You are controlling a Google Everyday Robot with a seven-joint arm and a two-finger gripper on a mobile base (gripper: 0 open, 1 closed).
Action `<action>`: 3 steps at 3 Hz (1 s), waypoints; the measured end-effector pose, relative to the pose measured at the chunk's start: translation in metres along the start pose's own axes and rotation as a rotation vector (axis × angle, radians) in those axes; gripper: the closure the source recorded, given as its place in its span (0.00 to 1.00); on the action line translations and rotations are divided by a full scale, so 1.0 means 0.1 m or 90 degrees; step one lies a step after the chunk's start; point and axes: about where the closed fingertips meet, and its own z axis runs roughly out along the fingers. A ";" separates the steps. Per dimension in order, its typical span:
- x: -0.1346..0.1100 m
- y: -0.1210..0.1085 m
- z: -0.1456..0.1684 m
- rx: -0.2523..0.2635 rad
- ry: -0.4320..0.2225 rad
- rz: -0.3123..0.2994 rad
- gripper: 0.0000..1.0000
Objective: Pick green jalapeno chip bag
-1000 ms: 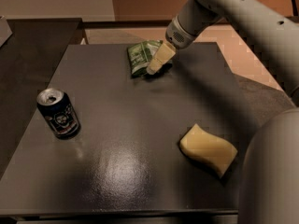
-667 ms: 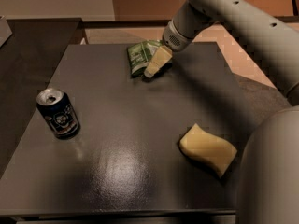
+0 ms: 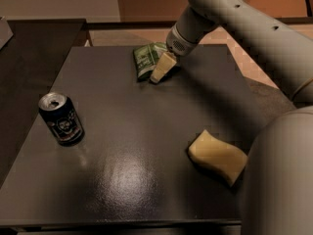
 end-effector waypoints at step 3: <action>0.04 -0.04 -0.27 0.037 -0.009 0.001 0.88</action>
Offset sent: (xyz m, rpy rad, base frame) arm -0.0029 -0.0208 0.0199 -0.0191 -0.0476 -0.0363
